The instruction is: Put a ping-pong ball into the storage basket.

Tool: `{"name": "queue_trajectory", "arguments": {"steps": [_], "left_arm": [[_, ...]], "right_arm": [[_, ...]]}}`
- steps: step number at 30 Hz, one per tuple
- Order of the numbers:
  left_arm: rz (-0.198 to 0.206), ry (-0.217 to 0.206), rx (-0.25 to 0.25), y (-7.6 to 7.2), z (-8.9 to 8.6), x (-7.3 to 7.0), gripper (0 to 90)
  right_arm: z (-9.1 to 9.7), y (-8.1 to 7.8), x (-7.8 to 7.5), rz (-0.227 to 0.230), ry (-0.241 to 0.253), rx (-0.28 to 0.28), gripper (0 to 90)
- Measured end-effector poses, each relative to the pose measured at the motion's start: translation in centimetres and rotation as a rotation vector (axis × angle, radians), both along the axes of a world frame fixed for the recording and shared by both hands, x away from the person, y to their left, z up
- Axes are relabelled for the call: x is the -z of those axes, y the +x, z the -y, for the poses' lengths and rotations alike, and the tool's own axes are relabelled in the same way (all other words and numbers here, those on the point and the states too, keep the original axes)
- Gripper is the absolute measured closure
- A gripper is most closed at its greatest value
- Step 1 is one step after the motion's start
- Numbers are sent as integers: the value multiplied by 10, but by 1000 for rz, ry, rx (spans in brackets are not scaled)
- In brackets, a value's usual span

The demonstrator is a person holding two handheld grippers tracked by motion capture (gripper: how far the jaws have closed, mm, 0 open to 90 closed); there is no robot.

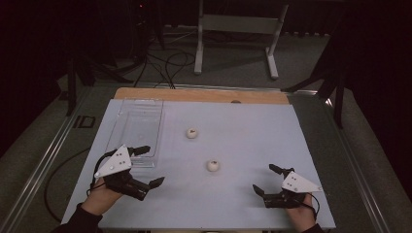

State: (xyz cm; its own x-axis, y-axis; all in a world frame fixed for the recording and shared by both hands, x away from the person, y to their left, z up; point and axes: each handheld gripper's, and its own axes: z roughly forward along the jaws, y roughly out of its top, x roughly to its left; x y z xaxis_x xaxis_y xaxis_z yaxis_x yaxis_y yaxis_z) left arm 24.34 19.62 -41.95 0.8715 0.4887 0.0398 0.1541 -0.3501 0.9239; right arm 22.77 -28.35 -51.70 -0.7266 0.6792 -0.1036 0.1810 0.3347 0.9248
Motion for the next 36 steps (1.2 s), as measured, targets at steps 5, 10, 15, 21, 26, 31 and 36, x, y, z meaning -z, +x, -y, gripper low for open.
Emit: {"name": "queue_trajectory", "arguments": {"steps": [5, 10, 15, 21, 26, 31, 36], "left_arm": [[2, 8, 21, 7, 9, -6, 4], [-13, 11, 44, 13, 17, -8, 4], [-22, 17, 65, 19, 25, -9, 4], [-33, 24, 88, 25, 35, -11, 4], [-50, 22, 119, 31, 45, -9, 5], [-67, 28, 132, 36, 58, -6, 4], [-72, 32, 145, 40, 71, -5, 4]], "right_arm": [[0, 0, 0, 5, -2, 5, 92], [0, 0, 0, 4, -4, 2, 92], [0, 0, 0, 8, -2, 5, 92], [-1, 0, 1, -2, -9, 3, 92], [-2, 0, 1, -10, -11, 6, 92], [-2, 1, 1, -15, -9, 2, 92], [-2, 1, 1, -15, -10, 0, 92]]}}
